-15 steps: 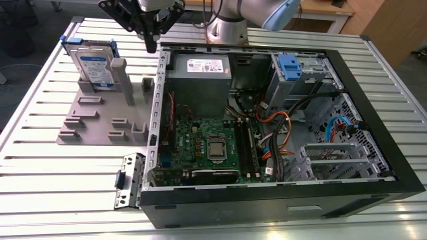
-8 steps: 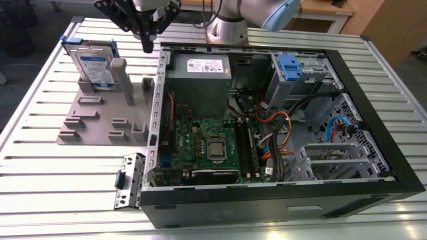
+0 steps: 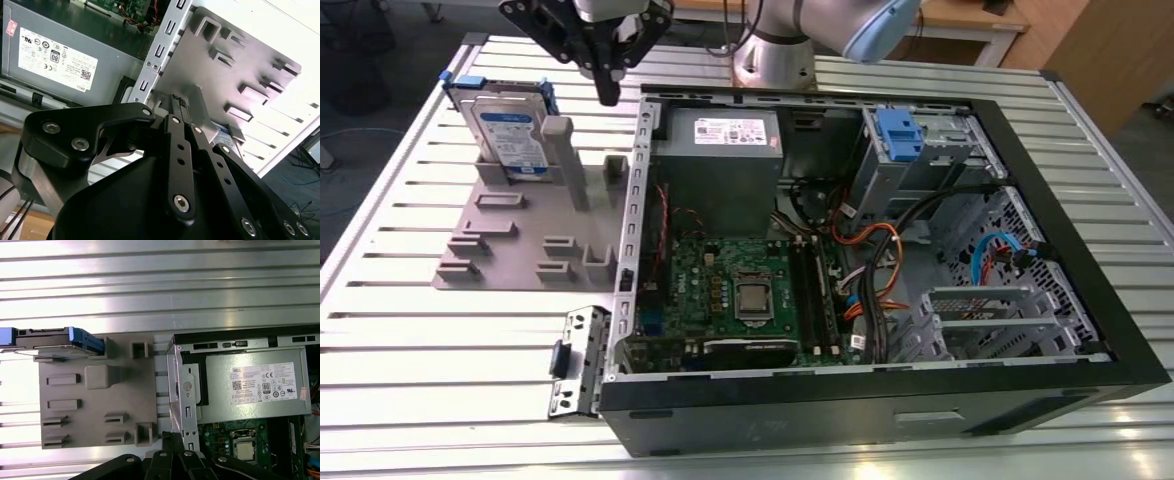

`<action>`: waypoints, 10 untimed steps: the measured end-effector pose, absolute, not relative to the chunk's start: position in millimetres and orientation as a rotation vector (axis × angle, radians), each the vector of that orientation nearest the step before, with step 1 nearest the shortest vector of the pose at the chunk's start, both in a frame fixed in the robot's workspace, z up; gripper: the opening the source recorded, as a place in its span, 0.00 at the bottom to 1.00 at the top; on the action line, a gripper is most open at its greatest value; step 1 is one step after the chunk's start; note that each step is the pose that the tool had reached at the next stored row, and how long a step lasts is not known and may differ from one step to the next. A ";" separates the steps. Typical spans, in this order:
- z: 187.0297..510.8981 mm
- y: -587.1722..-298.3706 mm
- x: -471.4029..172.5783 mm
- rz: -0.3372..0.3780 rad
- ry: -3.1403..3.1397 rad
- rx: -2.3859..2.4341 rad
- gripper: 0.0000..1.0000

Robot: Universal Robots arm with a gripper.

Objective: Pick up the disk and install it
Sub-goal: 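Reach for the disk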

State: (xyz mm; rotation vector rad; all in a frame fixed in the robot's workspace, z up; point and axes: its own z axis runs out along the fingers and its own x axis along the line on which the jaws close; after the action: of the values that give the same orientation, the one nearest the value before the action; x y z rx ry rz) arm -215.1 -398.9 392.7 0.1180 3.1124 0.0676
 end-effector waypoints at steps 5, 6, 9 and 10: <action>392.6 -398.9 -219.1 0.068 3.112 0.118 0.10; 392.6 -398.9 -219.9 0.068 3.112 0.118 0.10; 392.6 -398.9 -221.9 0.068 3.112 0.118 0.10; 392.5 -398.9 -222.6 0.068 3.112 0.118 0.10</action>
State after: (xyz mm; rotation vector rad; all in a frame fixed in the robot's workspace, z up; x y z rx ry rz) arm -222.6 -398.9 392.5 0.1180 3.1124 0.0677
